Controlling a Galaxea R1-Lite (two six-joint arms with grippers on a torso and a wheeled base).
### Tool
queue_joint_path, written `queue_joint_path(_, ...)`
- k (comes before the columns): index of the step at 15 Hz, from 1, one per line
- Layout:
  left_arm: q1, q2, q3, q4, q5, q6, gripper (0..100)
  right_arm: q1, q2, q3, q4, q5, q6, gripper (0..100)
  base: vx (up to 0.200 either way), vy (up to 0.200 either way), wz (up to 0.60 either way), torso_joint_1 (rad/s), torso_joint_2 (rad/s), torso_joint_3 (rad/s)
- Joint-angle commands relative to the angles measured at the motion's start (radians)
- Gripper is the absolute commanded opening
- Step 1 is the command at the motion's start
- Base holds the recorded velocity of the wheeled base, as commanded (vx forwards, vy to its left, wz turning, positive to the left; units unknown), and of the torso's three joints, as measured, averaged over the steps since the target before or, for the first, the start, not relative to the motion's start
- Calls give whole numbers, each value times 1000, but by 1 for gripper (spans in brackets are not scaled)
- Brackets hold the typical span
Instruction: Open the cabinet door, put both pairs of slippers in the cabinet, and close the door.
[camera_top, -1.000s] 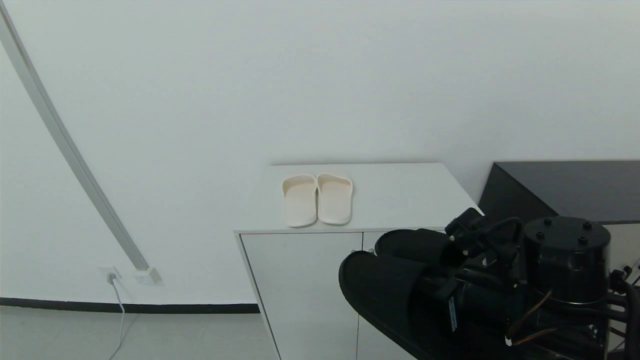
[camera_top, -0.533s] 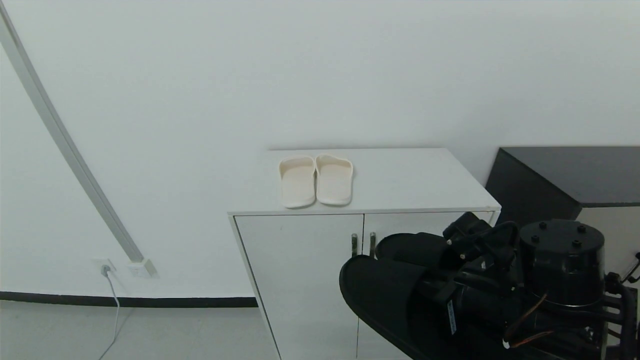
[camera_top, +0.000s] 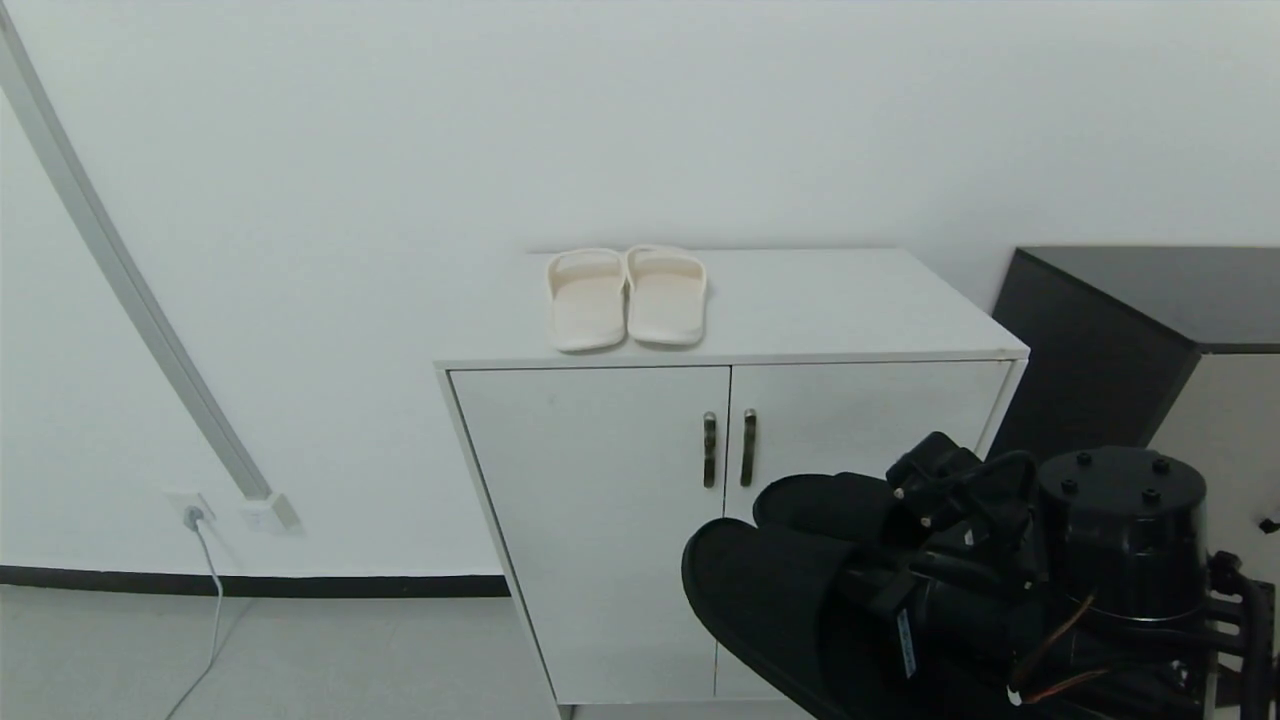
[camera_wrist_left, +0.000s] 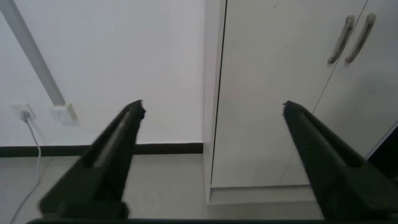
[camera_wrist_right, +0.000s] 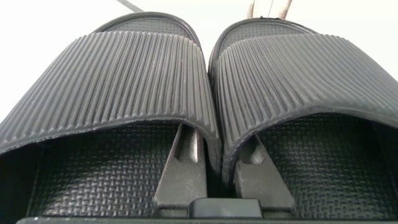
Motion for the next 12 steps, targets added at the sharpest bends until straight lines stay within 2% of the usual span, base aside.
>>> queue_joint_path(1, 0, 0, 0, 0, 1, 0, 100, 0, 0, 2, 0, 0, 0, 0, 0, 0, 0, -183, 500, 315)
queue_joint_path(6, 0, 0, 0, 0, 1, 0, 100, 0, 0, 14, -14, -3, 0, 0, 0, 0, 0, -173, 488, 324)
queue_joint_path(12, 1, 0, 0, 0, -1, 3, 100, 0, 5, 18, -28, 0, 0, 0, 0, 0, 0, -120, 461, 335)
